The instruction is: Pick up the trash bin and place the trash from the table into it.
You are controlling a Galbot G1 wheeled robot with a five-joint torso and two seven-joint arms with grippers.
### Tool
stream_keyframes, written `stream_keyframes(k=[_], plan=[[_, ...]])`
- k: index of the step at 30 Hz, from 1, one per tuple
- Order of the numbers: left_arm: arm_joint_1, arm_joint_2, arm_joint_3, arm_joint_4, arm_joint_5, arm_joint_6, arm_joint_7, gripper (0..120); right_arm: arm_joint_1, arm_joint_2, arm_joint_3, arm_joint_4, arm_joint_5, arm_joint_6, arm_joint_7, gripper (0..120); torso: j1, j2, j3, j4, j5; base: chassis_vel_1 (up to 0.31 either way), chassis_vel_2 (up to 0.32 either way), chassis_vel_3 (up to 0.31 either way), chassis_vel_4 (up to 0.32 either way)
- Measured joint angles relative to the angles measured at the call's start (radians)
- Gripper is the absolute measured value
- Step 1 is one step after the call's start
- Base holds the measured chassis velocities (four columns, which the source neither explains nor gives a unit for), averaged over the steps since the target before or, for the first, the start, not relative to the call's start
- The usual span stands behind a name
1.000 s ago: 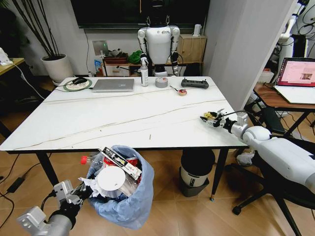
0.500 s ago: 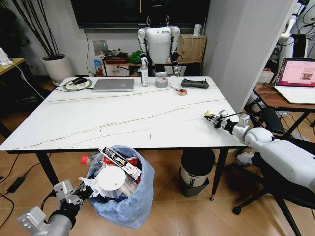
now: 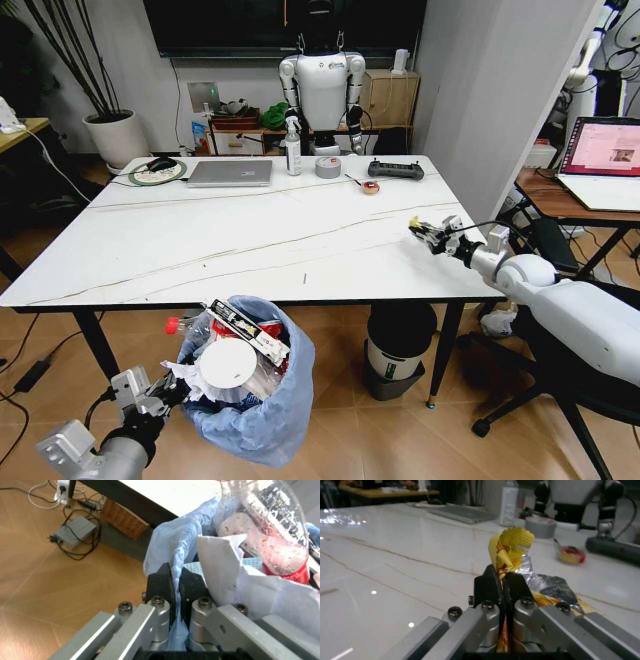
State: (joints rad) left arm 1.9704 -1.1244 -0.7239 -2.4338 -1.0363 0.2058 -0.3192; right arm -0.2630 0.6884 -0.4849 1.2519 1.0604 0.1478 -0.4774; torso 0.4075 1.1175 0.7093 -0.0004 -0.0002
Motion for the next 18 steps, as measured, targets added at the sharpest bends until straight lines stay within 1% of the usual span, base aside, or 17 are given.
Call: stream_keyframes(k=[1, 3, 4, 9, 11, 12, 14, 15, 18], plan=[[0.000, 0.000, 0.000, 0.000, 0.000, 0.000, 0.000, 0, -0.002, -0.004, 0.002, 0.028, 0.004, -0.002, 0.003, 0, 0.000, 0.000, 0.000, 0.0000, -0.0001, 0.000, 0.000, 0.000, 0.000], [0.001, -0.001, -0.002, 0.000, 0.000, 0.000, 0.000, 0, -0.011, -0.015, 0.006, 0.127, 0.017, -0.010, 0.021, 0, 0.000, 0.000, 0.000, 0.0002, -0.0002, 0.000, 0.000, 0.000, 0.000], [0.001, -0.001, -0.002, 0.000, 0.000, 0.000, 0.000, 0, -0.011, -0.015, 0.006, 0.127, 0.017, -0.010, 0.021, 0, 0.000, 0.000, 0.000, 0.0002, -0.0002, 0.000, 0.000, 0.000, 0.000], [0.002, -0.004, 0.001, -0.001, 0.001, 0.000, 0.000, 0, -0.005, -0.017, -0.012, 0.269, 0.037, -0.021, 0.051, 0, 0.000, 0.000, 0.000, 0.0002, 0.0003, 0.000, 0.000, 0.000, 0.000], [-0.001, -0.004, 0.006, 0.001, 0.004, 0.001, 0.001, 0, 0.005, -0.015, -0.023, 0.311, 0.047, -0.024, 0.056, 0, 0.000, 0.000, 0.000, 0.0001, 0.0001, 0.000, 0.000, 0.000, 0.000], [-0.002, -0.004, 0.013, 0.002, 0.006, 0.001, 0.001, 0, 0.016, -0.011, -0.037, 0.367, 0.060, -0.025, 0.061, 0, 0.000, 0.000, 0.000, 0.0002, -0.0003, 0.000, 0.000, 0.000, 0.000], [-0.002, -0.004, 0.014, 0.002, 0.006, 0.001, 0.001, 0, 0.018, -0.011, -0.040, 0.377, 0.062, -0.026, 0.061, 0, 0.000, 0.000, 0.000, 0.0002, -0.0003, 0.000, 0.000, 0.000, 0.000], [-0.002, -0.002, 0.018, 0.002, 0.006, 0.001, 0.002, 0, 0.025, -0.007, -0.056, 0.434, 0.073, -0.027, 0.064, 0, 0.000, 0.000, 0.000, 0.0002, 0.0002, 0.000, 0.000, 0.000, 0.000], [-0.002, 0.003, 0.019, 0.000, 0.005, 0.001, 0.002, 0, 0.026, 0.012, -0.084, 0.520, 0.078, -0.031, 0.072, 0, 0.000, 0.000, 0.000, 0.0001, 0.0000, 0.000, 0.000, 0.000, 0.000]])
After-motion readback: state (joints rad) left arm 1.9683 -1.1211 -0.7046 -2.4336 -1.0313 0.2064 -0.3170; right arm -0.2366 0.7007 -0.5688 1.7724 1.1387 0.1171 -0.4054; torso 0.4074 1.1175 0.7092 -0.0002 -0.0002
